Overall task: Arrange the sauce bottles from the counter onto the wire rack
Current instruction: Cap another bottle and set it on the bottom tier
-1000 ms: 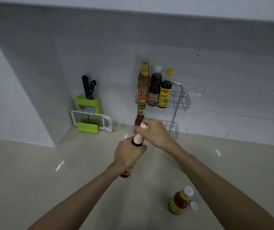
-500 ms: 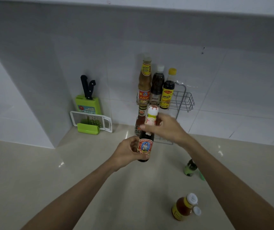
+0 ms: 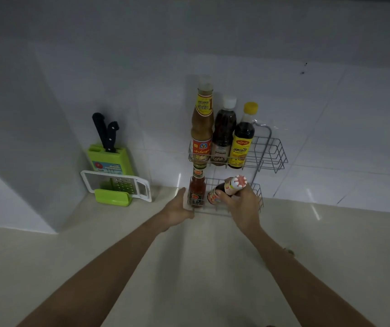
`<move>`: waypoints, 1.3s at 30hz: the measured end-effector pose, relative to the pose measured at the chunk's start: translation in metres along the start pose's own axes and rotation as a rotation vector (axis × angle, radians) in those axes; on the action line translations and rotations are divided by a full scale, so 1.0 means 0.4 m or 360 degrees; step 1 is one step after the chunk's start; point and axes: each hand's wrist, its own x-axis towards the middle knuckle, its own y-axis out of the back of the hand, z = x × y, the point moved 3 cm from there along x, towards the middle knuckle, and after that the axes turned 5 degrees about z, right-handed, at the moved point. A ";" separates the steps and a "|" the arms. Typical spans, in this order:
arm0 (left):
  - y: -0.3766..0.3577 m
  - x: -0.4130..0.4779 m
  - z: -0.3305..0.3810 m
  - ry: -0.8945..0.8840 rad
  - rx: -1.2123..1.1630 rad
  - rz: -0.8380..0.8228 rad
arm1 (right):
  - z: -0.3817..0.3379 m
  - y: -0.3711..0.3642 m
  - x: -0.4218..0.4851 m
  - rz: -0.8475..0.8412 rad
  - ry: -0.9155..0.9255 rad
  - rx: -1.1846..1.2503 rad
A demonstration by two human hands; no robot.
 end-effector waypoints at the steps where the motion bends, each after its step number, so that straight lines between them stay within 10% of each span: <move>1: 0.004 0.025 0.004 0.0015 -0.0012 -0.0001 | 0.012 -0.016 0.010 -0.0006 -0.0015 0.0048; 39: -0.015 0.140 -0.025 0.0076 -0.0045 -0.0123 | 0.108 -0.149 0.167 -0.0693 -0.0165 -0.0535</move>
